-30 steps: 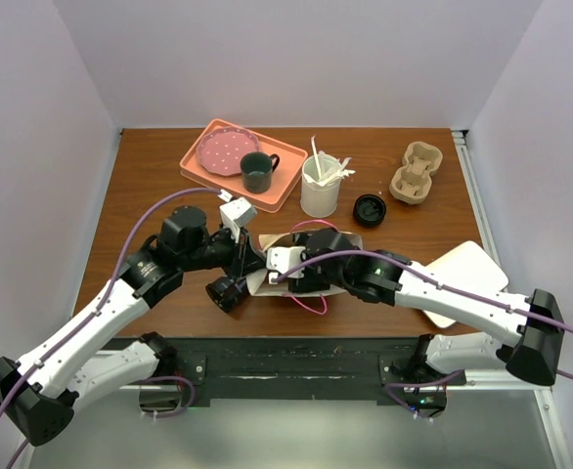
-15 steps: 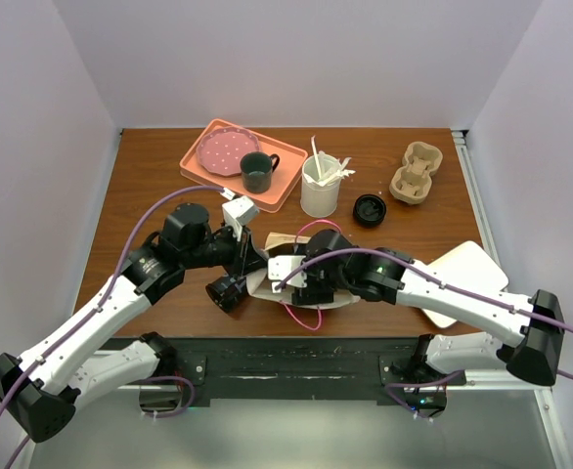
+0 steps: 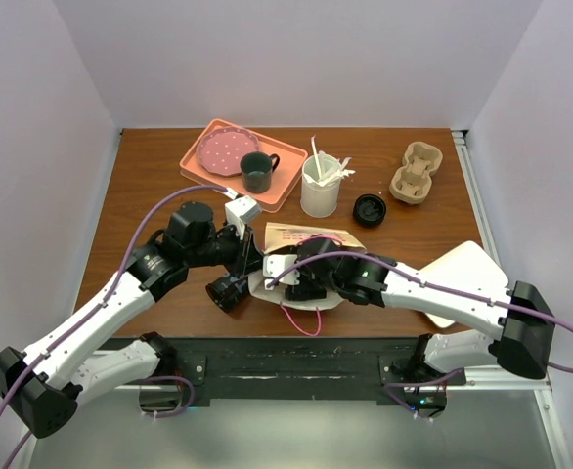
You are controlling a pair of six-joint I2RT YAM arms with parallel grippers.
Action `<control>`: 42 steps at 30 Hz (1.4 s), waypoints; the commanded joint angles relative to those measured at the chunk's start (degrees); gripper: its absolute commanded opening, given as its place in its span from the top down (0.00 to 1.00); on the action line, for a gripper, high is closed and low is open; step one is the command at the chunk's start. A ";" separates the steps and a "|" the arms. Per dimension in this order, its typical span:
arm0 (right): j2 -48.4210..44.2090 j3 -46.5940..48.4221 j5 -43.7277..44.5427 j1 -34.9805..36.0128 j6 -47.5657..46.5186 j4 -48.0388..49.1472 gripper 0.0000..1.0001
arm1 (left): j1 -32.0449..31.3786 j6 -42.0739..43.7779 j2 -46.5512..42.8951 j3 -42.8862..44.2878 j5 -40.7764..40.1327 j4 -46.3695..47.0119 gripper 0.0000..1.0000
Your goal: Pack the takeout coffee
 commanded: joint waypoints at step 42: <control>-6.81 -0.65 7.08 -0.65 -1.04 -3.04 0.79 | -1.46 3.00 2.61 6.89 -3.93 -6.12 0.66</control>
